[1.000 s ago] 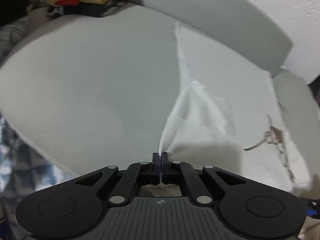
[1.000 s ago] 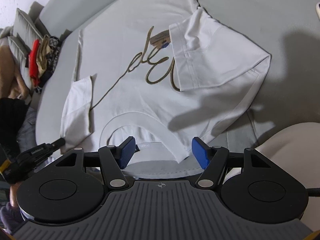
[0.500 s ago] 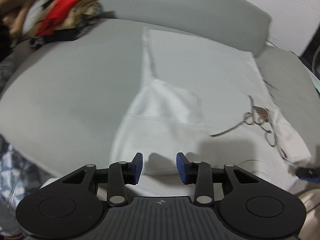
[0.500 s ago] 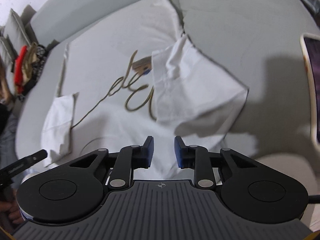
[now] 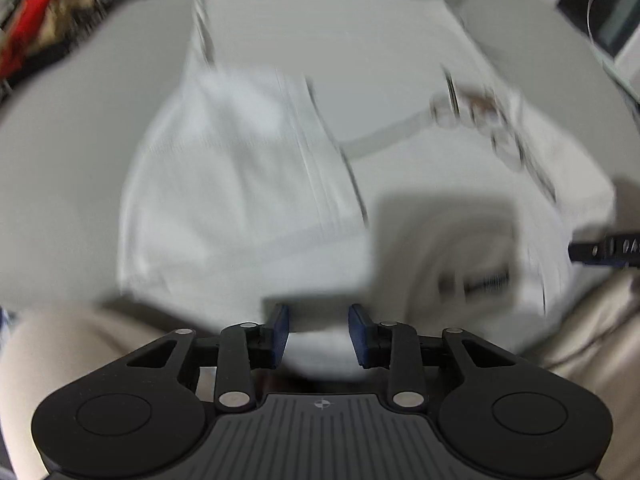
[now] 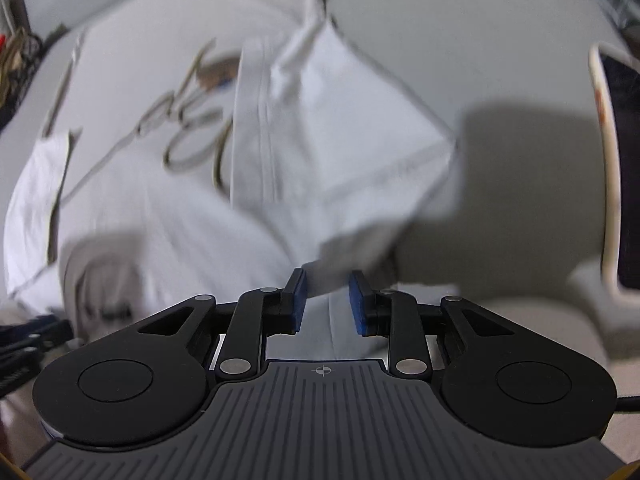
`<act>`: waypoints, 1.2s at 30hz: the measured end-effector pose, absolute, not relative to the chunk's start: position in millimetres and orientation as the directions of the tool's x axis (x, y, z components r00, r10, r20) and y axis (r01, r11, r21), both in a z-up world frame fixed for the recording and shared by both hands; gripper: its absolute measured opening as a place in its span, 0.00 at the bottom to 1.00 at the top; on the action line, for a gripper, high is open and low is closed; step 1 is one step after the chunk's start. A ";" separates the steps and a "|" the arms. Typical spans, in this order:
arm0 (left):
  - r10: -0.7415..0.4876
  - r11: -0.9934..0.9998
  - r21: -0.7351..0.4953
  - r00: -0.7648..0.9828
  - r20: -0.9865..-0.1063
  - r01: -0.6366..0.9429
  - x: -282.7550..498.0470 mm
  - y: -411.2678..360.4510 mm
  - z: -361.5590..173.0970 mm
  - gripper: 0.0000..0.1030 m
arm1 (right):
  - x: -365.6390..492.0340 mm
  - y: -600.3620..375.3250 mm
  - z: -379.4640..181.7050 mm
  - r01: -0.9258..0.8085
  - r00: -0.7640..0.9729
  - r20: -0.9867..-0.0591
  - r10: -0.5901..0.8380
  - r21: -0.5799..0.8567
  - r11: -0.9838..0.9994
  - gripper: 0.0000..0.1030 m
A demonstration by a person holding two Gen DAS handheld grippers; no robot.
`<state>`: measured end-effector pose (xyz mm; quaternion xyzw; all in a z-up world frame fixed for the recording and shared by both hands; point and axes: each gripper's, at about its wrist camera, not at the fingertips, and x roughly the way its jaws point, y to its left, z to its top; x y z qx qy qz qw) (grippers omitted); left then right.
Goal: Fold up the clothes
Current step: 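Move both open tools to the T-shirt hem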
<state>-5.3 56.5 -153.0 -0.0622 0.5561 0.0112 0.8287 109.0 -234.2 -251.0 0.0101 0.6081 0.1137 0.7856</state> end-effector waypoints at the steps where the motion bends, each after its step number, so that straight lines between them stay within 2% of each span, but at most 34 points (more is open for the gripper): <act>1: -0.050 0.993 -0.086 0.362 -0.931 -0.085 -9.5 53.6 -155.9 0.27 | 106.9 -236.9 -250.6 -0.164 0.213 -0.955 0.207 0.174 0.971 0.29; 9: -0.117 0.989 -0.148 0.508 -0.854 -0.021 -14.3 41.5 -118.0 0.33 | 95.0 -211.9 -212.3 -0.289 0.293 -0.884 0.365 0.282 0.915 0.35; 14: -0.130 0.991 -0.122 0.467 -0.875 0.047 3.4 20.8 -137.9 0.32 | 93.5 -176.0 -231.4 -0.373 0.260 -0.912 0.317 0.207 0.904 0.35; 18: -0.111 0.994 -0.088 0.465 -0.878 0.071 -1.4 13.7 -145.5 0.35 | 76.2 -180.2 -243.6 -0.392 0.240 -0.931 0.275 0.167 0.905 0.37; 24: -0.129 0.991 -0.115 0.292 -0.948 0.065 -6.2 9.9 -170.5 0.34 | 76.1 -189.9 -259.8 -0.308 0.084 -0.966 0.244 0.208 0.928 0.38; 25: -0.133 0.991 -0.118 0.293 -0.947 0.067 -7.6 9.9 -168.4 0.33 | 74.9 -191.0 -254.2 -0.310 0.095 -0.961 0.258 0.218 0.925 0.40; 26: -0.136 0.990 -0.121 0.294 -0.946 0.069 -9.0 9.9 -166.1 0.33 | 73.9 -192.1 -247.2 -0.313 0.111 -0.955 0.275 0.229 0.922 0.50; 28: -0.136 0.990 -0.118 0.352 -0.926 0.072 -9.6 13.4 -148.0 0.34 | 76.4 -196.2 -226.2 -0.312 0.157 -0.935 0.317 0.258 0.915 0.60; 33: -0.166 0.984 -0.173 0.492 -0.855 0.032 -6.4 36.1 -91.5 0.39 | 86.9 -208.0 -168.3 -0.305 0.273 -0.867 0.417 0.333 0.892 0.66; 35: -0.183 0.977 -0.215 0.541 -0.821 0.004 -2.2 47.8 -67.2 0.44 | 93.4 -212.2 -143.5 -0.310 0.318 -0.840 0.439 0.345 0.886 0.74; 36: -0.188 0.972 -0.236 0.564 -0.804 -0.012 0.0 53.2 -55.0 0.49 | 96.6 -214.9 -132.3 -0.316 0.339 -0.828 0.446 0.346 0.883 0.76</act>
